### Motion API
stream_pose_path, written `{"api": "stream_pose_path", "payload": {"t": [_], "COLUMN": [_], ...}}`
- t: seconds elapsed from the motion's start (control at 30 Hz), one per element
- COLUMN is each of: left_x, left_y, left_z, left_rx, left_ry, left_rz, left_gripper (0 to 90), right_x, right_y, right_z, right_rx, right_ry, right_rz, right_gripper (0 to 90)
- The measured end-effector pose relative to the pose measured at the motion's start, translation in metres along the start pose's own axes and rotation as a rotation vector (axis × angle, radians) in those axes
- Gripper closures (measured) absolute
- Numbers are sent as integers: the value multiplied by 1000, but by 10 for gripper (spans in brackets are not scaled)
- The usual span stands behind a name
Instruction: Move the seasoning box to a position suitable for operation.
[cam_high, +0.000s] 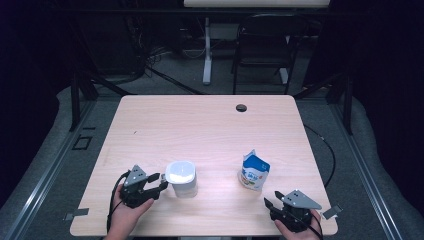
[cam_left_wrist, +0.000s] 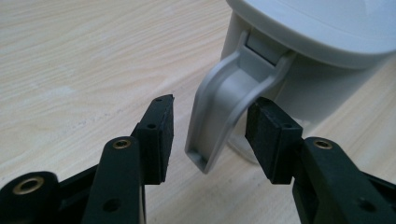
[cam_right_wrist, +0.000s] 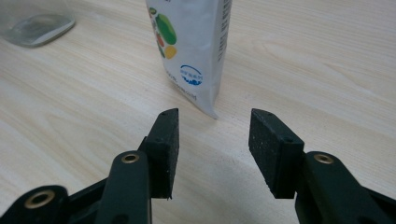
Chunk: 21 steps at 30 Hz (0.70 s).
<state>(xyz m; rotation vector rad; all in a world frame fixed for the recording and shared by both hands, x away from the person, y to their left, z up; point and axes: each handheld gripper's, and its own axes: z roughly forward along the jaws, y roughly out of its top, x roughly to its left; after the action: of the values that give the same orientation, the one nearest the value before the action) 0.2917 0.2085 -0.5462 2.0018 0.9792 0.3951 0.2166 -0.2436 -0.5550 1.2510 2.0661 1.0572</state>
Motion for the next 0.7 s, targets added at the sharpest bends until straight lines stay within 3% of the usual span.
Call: {"api": "stream_pose_path", "payload": {"t": [0.2,0.33,0.7], "left_x": [-4,-3,-8], "left_y": [3,4,4], "left_z": [8,10,8], "left_rx": [6,17,32], "left_ry": [9,16,22], "left_rz": [15,37,71], "left_gripper": [605,657,677], "right_x": [0,1,5], "right_y": [-2,-1,3], "right_z": [-4,-3,-4], "right_rx": [-8,-7,-21], "right_ry": [-5,20,40], "right_rz": [-7,-17,-15], "right_gripper": [529,555,582]}}
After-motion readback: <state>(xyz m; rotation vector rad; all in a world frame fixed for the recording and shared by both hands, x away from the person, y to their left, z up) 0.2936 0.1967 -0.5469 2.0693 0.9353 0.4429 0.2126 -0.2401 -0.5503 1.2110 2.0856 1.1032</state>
